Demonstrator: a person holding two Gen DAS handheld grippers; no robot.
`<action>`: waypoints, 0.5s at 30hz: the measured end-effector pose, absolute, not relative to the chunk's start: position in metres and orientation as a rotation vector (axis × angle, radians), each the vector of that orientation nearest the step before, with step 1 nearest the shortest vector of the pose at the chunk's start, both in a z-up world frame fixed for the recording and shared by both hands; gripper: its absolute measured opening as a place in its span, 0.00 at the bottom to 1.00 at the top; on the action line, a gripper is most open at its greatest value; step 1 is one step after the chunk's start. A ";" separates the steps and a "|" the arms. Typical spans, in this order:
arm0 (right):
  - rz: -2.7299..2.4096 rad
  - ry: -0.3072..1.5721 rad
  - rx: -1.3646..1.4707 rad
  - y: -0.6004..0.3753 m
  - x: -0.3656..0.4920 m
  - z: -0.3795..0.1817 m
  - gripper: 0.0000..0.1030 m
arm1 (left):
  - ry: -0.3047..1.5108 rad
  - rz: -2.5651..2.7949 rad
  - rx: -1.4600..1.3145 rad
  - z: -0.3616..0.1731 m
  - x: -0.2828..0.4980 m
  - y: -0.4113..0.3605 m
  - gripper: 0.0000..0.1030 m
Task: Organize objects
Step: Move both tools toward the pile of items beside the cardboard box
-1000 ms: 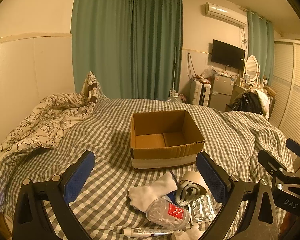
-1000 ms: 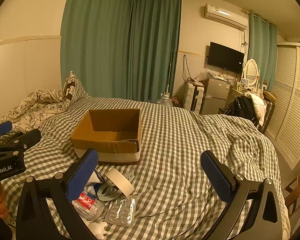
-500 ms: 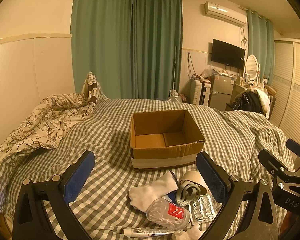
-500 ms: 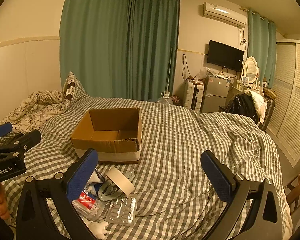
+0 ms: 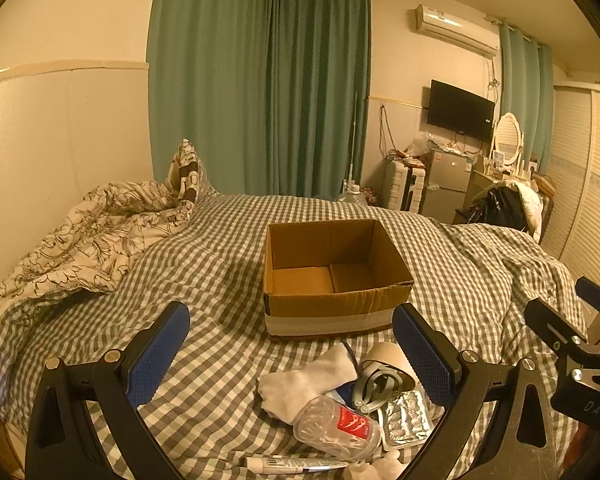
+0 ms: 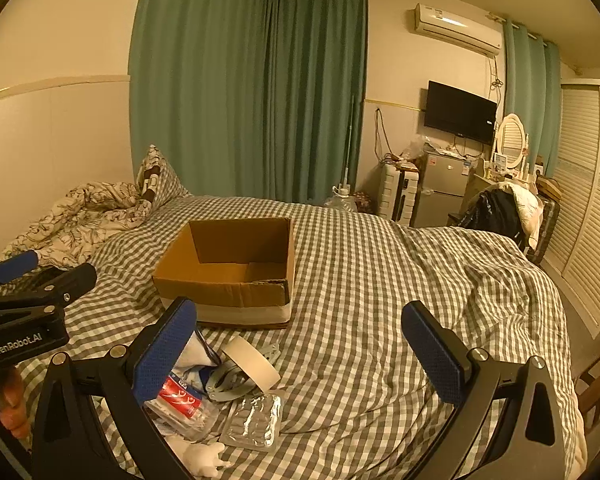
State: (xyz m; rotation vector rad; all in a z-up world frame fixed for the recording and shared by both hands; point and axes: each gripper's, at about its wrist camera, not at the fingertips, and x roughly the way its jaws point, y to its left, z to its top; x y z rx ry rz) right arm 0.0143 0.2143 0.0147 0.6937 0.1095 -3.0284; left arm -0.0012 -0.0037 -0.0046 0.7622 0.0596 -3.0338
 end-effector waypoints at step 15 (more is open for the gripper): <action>-3.014 0.095 0.722 0.238 0.008 -0.001 1.00 | -0.069 -2.957 0.835 -0.030 -0.016 0.011 1.00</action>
